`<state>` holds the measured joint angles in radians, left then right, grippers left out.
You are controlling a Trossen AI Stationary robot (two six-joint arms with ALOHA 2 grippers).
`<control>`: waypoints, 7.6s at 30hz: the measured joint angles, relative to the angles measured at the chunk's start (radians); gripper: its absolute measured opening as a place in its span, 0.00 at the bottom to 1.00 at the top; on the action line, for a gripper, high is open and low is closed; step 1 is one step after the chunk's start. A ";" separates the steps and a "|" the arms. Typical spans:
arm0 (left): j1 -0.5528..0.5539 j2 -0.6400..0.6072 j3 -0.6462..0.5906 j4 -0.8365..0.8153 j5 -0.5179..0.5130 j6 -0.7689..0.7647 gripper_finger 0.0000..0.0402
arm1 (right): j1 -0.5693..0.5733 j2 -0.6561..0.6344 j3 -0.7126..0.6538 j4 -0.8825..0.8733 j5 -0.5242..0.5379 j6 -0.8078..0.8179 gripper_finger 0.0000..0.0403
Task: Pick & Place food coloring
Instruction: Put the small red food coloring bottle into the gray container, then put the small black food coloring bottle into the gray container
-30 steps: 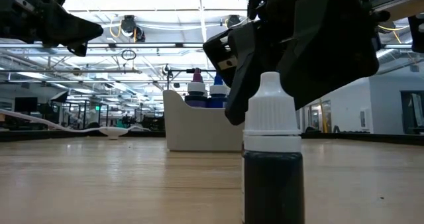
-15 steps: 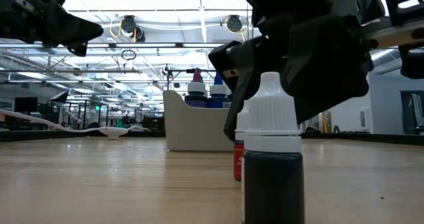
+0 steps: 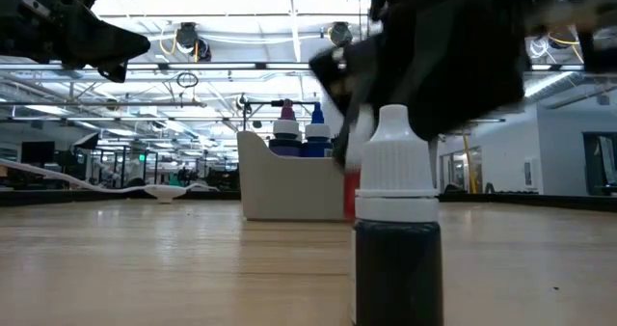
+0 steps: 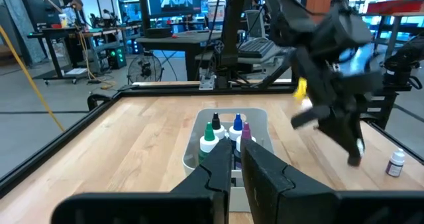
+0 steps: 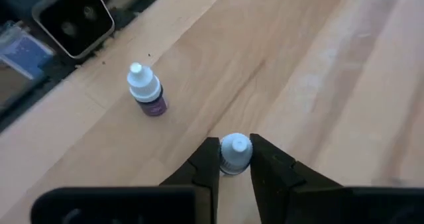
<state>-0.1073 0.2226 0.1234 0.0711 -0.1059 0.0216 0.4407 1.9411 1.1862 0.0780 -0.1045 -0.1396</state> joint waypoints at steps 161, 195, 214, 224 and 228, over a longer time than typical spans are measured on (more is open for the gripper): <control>0.000 0.000 0.000 0.007 -0.053 0.045 0.10 | -0.226 -0.442 -0.362 -0.160 0.359 0.221 0.14; 0.000 0.000 0.000 0.006 -0.053 0.040 0.10 | -0.258 -0.409 -0.362 -0.138 0.284 0.174 0.24; 0.000 0.000 0.000 0.006 -0.053 0.021 0.10 | -0.274 -1.208 -0.617 -0.115 0.207 0.112 0.01; 0.000 0.000 0.000 0.007 -0.053 0.037 0.10 | -0.355 -1.527 -0.950 0.153 0.158 0.180 0.00; 0.000 0.000 0.000 0.007 -0.054 0.048 0.10 | -0.366 -1.599 -0.992 0.158 0.128 0.191 0.00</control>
<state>-0.1070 0.2224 0.1234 0.0784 -0.1594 0.0693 0.0750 0.3426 0.1941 0.2361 0.0235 0.0517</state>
